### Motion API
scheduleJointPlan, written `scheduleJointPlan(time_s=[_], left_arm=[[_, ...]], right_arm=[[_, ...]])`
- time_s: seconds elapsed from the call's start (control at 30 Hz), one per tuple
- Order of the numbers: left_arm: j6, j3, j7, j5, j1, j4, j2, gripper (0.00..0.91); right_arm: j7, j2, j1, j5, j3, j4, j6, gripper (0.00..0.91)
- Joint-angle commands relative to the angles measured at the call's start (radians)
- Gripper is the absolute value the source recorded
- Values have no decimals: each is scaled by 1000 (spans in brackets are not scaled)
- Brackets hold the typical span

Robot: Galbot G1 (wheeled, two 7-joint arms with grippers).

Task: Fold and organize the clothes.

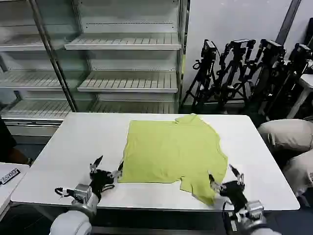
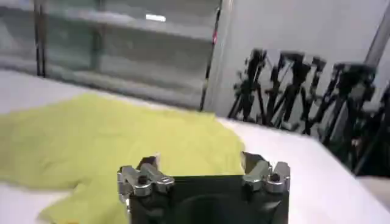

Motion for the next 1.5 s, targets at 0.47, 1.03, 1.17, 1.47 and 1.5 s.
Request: scheduleJointPlan(time_s=[0.47,1.03,1.17,1.47,1.5], left_arm=[[104,28,-77,-141,-24,98,-10,10],[104,54,-58,-107,-11,81,-17,20],[104,59,-46,-98,-18,80,-19,20],[103,53,11,-100,-152,52,-33,20],[103,50,11,-102,-196,76,-43,10]], right_arm=[[54,31,-47,11,-45,10,-56,0],[41,10,-30,163,-56,22,-136,0],[39,8,-20,183,-60,6,-141,0],[8,-11,110,178,8,68,-106,0],[7,-16,168,178,8,45,-118,0]])
